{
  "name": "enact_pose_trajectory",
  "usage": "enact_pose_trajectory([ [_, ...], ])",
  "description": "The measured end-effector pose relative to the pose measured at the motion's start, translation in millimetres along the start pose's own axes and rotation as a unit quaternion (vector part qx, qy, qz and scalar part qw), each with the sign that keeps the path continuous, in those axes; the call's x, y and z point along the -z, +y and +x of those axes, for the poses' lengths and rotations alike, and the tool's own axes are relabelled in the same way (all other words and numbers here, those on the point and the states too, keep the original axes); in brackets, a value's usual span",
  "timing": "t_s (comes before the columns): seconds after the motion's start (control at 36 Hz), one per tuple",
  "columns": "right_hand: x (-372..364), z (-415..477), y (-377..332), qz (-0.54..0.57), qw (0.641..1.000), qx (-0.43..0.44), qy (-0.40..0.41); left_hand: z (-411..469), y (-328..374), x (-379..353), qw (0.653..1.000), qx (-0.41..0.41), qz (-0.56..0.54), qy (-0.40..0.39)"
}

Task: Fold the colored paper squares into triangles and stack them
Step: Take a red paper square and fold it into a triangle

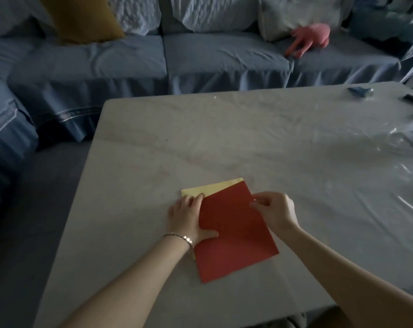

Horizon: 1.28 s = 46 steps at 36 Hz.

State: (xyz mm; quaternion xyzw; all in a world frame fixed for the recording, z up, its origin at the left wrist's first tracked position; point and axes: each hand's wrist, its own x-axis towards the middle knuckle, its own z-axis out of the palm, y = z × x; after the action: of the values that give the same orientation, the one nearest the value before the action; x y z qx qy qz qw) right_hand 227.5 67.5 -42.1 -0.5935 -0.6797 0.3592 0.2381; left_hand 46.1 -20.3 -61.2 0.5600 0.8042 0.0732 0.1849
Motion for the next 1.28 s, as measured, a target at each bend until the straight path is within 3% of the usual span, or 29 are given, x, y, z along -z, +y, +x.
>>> enact_pose_trajectory([
  [0.11,-4,0,-4,0.013,1.000,0.005,0.005,3,-6,6,0.994,0.024,-0.079,0.076],
  [0.19,-6,10,-9,0.008,1.000,0.009,0.000,8,-11,14,0.968,0.055,-0.213,0.118],
  [0.31,-15,23,-9,-0.001,1.000,0.019,-0.012,28,-22,20,0.938,0.092,-0.294,0.159],
  [0.36,-22,26,-8,-0.086,0.990,0.108,-0.010,39,-26,24,0.935,0.088,-0.301,0.165],
  [0.42,-29,28,-7,-0.153,0.950,0.263,-0.064,50,-29,26,0.933,0.074,-0.308,0.169],
  [0.47,-34,28,-6,-0.216,0.887,0.374,-0.163,60,-29,28,0.930,0.065,-0.317,0.172],
  [0.53,-37,24,-5,-0.305,0.818,0.430,-0.231,69,-28,29,0.931,0.057,-0.317,0.174],
  [0.58,-38,21,-5,-0.363,0.784,0.424,-0.271,75,-27,27,0.931,0.059,-0.319,0.169],
  [0.67,-40,19,1,-0.357,0.784,0.403,-0.308,79,-25,20,0.915,0.090,-0.363,0.155],
  [0.83,-39,-1,2,-0.365,0.781,0.431,-0.269,34,-13,12,0.837,0.190,-0.485,0.167],
  [0.89,-39,8,-2,-0.356,0.786,0.431,-0.264,31,-12,8,0.821,0.214,-0.513,0.133],
  [1.03,-35,1,-7,-0.353,0.796,0.405,-0.279,3,-6,-2,0.836,0.249,-0.483,0.072],
  [1.17,-25,-18,-21,-0.286,0.828,0.368,-0.312,-21,3,0,0.815,0.265,-0.513,0.039],
  [1.28,-15,-22,-27,-0.291,0.834,0.331,-0.332,-31,4,9,0.838,0.242,-0.489,0.023],
])
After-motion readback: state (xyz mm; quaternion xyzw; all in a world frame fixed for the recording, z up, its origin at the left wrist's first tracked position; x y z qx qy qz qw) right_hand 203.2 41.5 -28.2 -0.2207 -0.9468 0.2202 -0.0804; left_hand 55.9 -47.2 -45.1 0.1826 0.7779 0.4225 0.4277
